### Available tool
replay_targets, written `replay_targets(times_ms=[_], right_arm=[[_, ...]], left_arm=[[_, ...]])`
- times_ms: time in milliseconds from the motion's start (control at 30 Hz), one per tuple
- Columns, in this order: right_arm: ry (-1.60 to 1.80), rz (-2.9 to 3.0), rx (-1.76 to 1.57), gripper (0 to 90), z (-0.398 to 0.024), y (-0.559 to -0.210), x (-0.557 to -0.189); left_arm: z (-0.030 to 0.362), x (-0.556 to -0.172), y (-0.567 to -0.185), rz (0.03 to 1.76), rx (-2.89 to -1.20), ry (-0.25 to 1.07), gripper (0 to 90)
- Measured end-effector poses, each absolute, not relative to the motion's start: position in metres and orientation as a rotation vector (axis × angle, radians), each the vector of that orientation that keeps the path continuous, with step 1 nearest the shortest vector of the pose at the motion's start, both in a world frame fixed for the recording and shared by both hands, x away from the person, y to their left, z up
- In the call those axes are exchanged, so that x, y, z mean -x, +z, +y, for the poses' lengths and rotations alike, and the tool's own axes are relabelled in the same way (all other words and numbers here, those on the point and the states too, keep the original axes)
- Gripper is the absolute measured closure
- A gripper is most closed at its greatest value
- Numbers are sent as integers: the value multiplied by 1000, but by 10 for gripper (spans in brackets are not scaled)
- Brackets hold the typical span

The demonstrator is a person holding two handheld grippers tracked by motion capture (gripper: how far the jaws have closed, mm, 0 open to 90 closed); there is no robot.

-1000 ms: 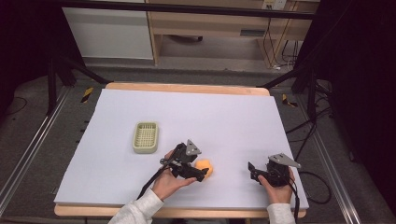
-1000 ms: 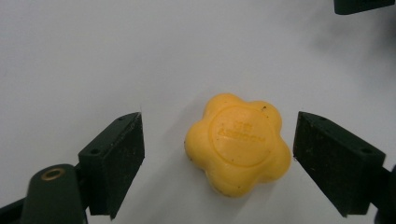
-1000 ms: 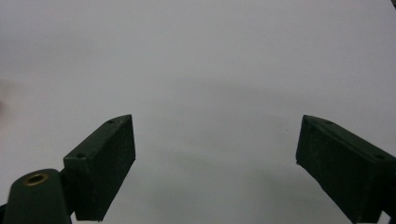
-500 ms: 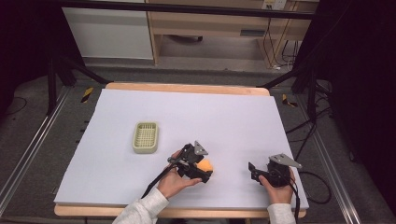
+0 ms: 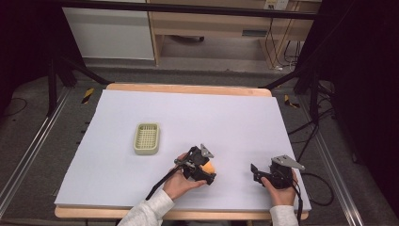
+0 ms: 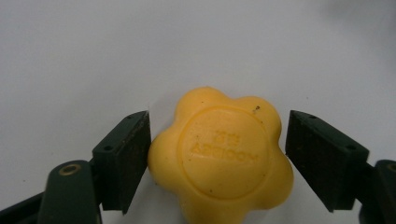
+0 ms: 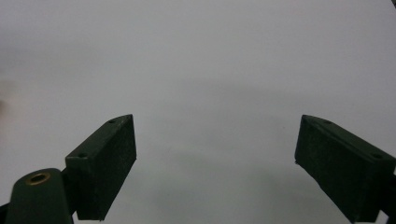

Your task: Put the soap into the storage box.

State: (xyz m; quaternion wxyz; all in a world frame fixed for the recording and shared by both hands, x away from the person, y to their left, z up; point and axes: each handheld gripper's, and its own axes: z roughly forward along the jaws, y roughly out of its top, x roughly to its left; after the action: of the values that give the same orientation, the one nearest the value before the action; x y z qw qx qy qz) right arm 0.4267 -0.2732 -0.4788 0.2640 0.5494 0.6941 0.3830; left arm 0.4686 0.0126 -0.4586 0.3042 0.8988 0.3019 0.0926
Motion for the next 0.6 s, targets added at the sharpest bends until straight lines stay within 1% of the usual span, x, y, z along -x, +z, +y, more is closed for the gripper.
replay_targets(times_ms=[67,333,600], right_arm=[[1032,1875,-1482,130,-274,-479,-427],[1028,1881,-1483,135,-273,-480,-427],[1031,1883,-1491,138,-273,-479,-427]], left_arm=[[12,-470,-460,799,-2387,242,249],[12,-473,-463,815,-2393,205,248],[9,-474,-466,831,-2409,205,250]])
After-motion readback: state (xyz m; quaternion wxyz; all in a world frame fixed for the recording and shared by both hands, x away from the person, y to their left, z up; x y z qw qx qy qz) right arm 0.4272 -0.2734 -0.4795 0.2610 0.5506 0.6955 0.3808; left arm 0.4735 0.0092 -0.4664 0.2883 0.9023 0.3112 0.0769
